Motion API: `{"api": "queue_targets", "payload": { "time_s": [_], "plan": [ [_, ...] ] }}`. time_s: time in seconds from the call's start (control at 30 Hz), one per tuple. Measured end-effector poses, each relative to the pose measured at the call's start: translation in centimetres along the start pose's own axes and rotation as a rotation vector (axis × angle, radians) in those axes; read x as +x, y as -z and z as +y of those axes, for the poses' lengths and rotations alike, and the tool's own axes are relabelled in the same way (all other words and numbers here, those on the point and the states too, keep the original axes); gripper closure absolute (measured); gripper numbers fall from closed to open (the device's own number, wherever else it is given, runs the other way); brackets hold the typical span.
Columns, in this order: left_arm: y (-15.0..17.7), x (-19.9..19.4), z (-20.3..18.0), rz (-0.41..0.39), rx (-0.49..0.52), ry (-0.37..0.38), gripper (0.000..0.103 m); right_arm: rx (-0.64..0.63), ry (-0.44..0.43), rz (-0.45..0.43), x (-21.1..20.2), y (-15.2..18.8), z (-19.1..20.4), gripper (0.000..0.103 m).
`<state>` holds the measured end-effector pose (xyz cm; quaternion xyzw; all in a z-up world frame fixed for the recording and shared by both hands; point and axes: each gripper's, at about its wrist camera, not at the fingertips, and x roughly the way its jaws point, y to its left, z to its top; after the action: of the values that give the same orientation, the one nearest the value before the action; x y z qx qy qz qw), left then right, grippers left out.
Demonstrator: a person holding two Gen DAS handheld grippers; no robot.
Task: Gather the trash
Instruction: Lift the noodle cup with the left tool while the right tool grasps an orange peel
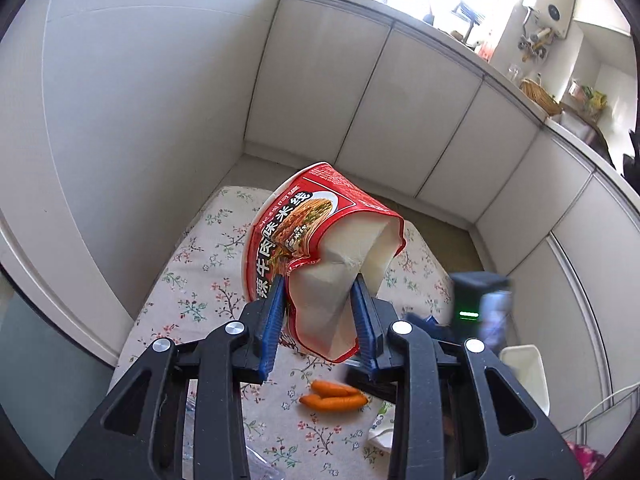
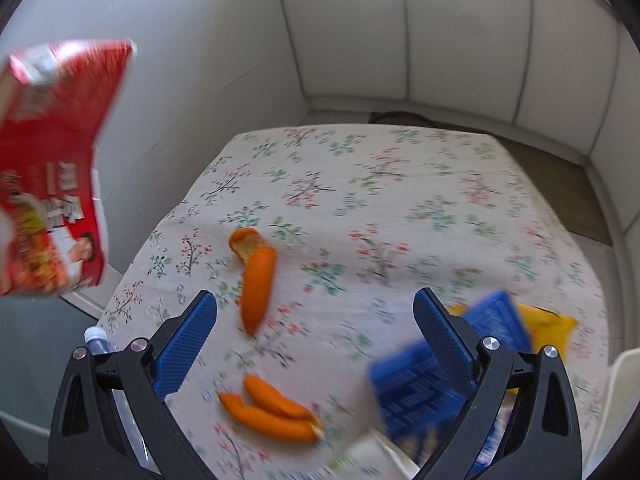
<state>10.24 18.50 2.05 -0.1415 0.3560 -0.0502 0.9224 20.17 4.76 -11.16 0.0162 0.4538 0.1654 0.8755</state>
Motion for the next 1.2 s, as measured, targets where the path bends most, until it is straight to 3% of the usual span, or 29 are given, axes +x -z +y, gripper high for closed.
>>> {"api": "queue_targets", "payload": {
  "time_s": [0.1, 0.2, 0.27, 0.3, 0.37, 0.67, 0.83, 1.2],
  "plan": [
    [-0.3, 0.1, 0.7, -0.005, -0.017, -0.006, 0.072, 0.001, -0.016, 0.067, 3.5, -0.6, 1.5, 0.015],
    [-0.5, 0.1, 1.1, -0.008, -0.035, -0.010, 0.072, 0.001, -0.008, 0.128, 6.5, -0.6, 2.1, 0.028],
    [-0.5, 0.2, 1.3, -0.009, -0.049, -0.012, 0.072, 0.006, -0.018, 0.166, 7.9, -0.5, 2.2, 0.060],
    [-0.6, 0.2, 1.4, -0.009, -0.052, -0.013, 0.072, 0.021, -0.037, 0.163, 8.1, -0.5, 2.0, 0.062],
    [-0.6, 0.3, 1.6, -0.009, -0.058, -0.017, 0.072, 0.023, -0.052, 0.154, 7.8, -0.4, 2.1, 0.083],
    [-0.5, -0.2, 1.4, -0.022, -0.082, -0.034, 0.072, 0.004, -0.026, 0.022, 1.8, -0.7, 0.4, 0.087],
    [-0.5, -0.7, 0.1, -0.037, -0.055, -0.037, 0.072, 0.011, 0.010, -0.102, -3.6, -1.2, -1.7, 0.087],
    [-0.5, -2.0, -3.6, -0.079, 0.008, -0.006, 0.072, 0.063, 0.098, -0.283, -12.7, -1.0, -7.4, 0.087]
  ]
}}
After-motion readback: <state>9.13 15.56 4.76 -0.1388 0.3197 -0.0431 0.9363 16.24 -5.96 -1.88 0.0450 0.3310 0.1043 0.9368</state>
